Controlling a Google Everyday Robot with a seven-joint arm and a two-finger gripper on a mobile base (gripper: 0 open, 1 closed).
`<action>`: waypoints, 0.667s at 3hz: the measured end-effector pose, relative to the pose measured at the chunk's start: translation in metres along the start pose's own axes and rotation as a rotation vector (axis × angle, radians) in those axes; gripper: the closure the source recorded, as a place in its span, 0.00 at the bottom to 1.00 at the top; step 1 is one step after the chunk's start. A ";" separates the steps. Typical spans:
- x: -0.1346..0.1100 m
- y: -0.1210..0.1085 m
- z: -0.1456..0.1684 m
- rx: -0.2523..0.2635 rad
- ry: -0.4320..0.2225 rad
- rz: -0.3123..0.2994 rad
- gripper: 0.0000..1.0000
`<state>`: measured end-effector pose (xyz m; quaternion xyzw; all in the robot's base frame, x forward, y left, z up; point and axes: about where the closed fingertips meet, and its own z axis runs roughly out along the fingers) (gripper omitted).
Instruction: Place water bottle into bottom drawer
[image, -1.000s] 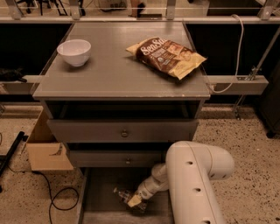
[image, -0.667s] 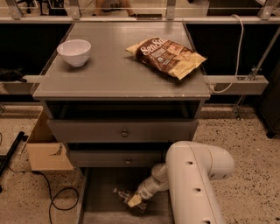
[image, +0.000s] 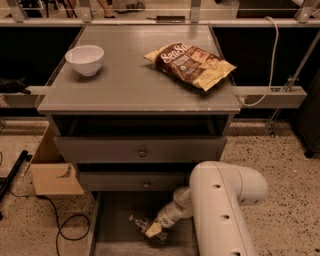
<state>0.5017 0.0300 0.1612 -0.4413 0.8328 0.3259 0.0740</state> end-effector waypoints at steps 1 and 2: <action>0.000 0.000 0.000 -0.001 0.000 0.000 0.00; 0.000 0.000 0.000 -0.001 0.000 0.000 0.00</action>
Offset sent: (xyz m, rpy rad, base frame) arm 0.0000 0.0000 0.0000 0.0000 0.0000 0.0000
